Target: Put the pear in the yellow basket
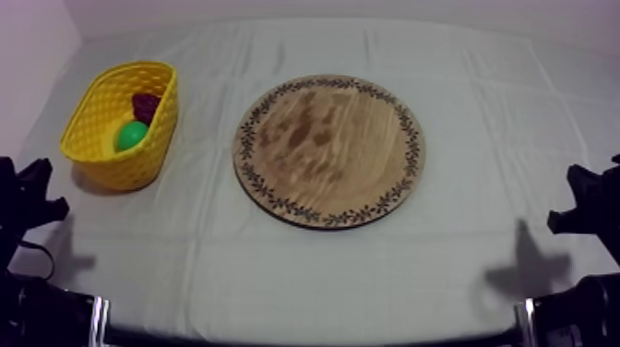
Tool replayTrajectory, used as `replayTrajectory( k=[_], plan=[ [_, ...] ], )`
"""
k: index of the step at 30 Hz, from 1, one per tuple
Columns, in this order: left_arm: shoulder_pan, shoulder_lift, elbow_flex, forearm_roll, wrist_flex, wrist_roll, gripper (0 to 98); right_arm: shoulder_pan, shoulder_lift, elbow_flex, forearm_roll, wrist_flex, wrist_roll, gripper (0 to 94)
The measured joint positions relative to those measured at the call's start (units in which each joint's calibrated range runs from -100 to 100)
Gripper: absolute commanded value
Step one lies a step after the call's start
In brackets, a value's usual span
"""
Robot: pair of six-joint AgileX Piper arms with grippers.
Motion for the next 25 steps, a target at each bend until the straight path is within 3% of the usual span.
replayTrajectory(
  k=[4,25],
  plan=[
    [0.1,-0.3,0.7,0.95,-1.3,-0.9,6.4,0.0,0.0,0.0,0.0,0.0,0.0,0.5],
    [0.2,-0.3,1.0,1.05,-2.6,0.6,6.0,0.0,0.0,0.0,0.0,0.1,0.0,0.5]
  ],
)
